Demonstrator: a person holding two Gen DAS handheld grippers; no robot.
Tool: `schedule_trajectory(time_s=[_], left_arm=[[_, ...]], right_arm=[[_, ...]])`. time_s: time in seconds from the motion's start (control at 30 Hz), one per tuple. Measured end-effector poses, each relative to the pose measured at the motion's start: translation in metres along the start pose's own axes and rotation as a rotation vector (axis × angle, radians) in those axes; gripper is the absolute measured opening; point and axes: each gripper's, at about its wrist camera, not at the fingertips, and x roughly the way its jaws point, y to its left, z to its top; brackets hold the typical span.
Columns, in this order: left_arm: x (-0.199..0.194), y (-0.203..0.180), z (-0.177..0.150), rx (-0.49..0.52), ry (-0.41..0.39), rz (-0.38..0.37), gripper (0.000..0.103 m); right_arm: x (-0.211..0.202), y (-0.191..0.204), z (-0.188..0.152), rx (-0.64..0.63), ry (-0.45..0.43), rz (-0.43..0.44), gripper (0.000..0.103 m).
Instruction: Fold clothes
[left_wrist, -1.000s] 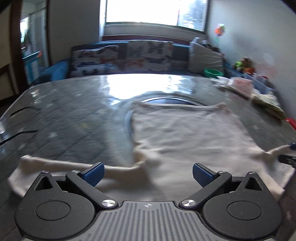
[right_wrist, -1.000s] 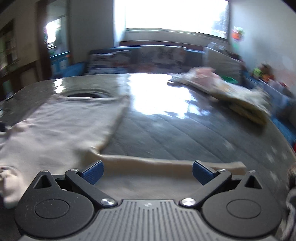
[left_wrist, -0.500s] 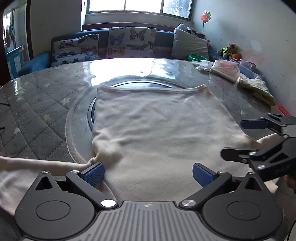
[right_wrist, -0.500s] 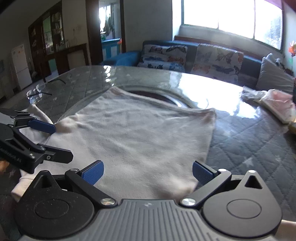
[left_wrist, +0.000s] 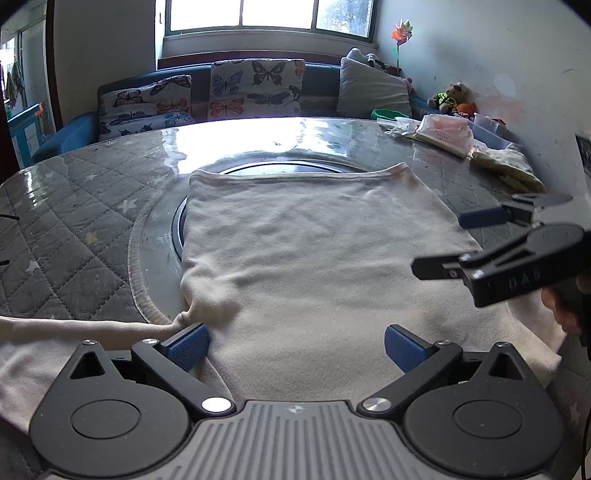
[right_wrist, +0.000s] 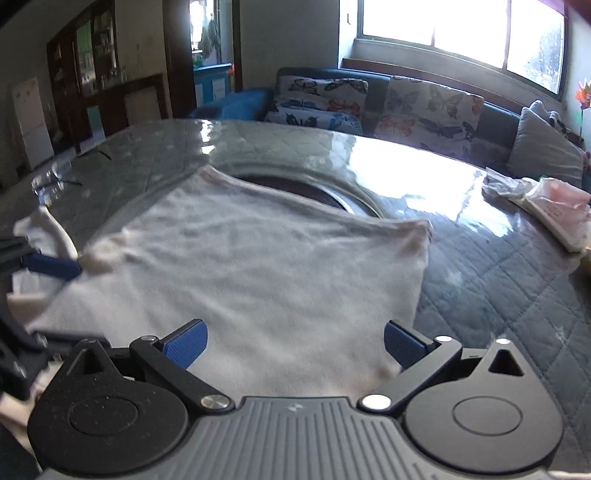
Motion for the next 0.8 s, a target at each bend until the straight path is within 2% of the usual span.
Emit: schedule_trajectory(time_s=[0.1, 0.8], left_arm=[[0.0, -0.003, -0.001, 0.01, -0.002, 0.008, 0.103], [0.001, -0.01, -0.009, 0.061, -0.024, 0.04, 0.103]], right_arm=[[0.01, 0.001, 0.006, 0.009, 0.019, 0.031, 0.103], [0.075, -0.029, 0.051, 0.003, 0.063, -0.09, 0.103]])
